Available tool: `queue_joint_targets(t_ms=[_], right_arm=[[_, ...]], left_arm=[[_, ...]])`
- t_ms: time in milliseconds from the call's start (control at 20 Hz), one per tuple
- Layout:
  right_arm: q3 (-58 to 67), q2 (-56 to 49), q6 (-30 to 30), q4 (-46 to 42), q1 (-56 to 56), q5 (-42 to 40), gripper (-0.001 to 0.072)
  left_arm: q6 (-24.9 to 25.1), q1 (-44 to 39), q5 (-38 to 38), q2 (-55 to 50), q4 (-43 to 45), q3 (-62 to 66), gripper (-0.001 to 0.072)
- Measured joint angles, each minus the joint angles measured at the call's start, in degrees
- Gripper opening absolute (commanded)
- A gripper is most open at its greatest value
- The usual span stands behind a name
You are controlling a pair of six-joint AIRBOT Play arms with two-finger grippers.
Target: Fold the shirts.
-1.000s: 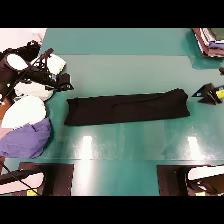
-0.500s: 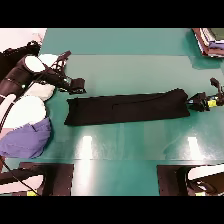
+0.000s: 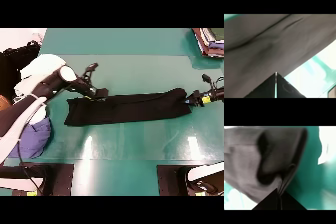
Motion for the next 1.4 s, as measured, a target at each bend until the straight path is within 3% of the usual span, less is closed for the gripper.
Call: queue_joint_targets(t_ms=[300,750,1150,1400], right_arm=[[3.4,11.4,4.5,5.6,3.7,1.6,0.0010],[16.7,19.7,13.2,7.3,21.0,2.2,0.0010],[18.8,20.3,14.9,7.3,33.9,-1.2,0.0011],[18.9,20.3,14.3,8.0,40.8,-5.5,0.0011]], left_arm=[[0.2,-7.3,2.6,-11.5,-3.3,11.1,0.0022],[-0.2,-9.9,2.8,-20.6,-4.0,17.0,0.0022],[1.1,-9.0,2.0,-20.0,-3.2,17.7,0.0022],[1.5,-2.2,-0.2,-12.0,3.9,18.1,0.0022]])
